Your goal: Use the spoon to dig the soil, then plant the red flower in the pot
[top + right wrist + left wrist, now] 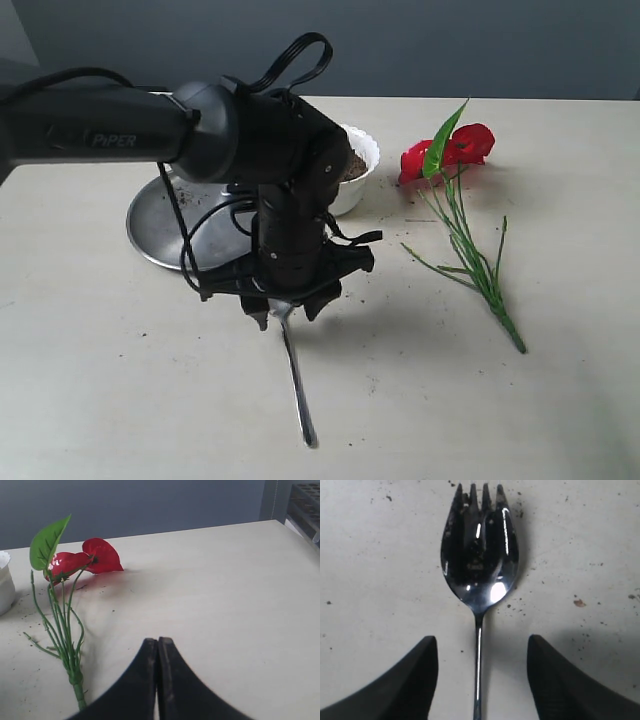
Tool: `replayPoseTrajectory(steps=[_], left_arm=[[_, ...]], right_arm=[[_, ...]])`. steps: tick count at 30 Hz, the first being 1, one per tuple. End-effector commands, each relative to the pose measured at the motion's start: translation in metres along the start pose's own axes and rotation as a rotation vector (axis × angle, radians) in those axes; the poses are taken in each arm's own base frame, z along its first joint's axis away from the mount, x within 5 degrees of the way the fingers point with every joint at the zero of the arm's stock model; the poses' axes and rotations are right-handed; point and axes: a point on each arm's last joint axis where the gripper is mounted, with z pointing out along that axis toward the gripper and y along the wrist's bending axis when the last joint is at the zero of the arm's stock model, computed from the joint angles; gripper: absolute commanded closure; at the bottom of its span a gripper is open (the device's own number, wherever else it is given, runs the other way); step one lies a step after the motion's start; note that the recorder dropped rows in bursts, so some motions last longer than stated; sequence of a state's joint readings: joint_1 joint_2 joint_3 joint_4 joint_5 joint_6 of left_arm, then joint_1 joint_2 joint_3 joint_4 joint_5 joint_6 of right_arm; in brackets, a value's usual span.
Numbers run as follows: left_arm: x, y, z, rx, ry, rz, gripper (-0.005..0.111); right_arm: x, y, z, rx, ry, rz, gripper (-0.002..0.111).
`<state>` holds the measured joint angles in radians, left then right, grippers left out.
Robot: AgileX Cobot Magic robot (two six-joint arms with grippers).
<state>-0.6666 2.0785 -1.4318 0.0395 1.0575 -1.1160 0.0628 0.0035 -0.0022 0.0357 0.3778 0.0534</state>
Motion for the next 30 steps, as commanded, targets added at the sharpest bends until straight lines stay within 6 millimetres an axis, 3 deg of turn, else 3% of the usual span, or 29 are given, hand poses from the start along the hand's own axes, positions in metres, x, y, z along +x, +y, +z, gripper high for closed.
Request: replayPoseTrajectory(steps=[1,15,30], left_arm=[[0.002,-0.002,0.007,-0.021,0.018,0.007,0.055],[0.004,-0.005,0.011,-0.004,0.032,0.01,0.055],[0.025,-0.01,0.01,-0.07,0.002,0.057,0.059]], right_arm=[[-0.001,0.0,0.0,0.004,-0.016,-0.006,0.108],[-0.001,0.0,0.0,0.003,-0.014,-0.003,0.108],[-0.001,0.0,0.0,0.004,-0.016,-0.006,0.108]])
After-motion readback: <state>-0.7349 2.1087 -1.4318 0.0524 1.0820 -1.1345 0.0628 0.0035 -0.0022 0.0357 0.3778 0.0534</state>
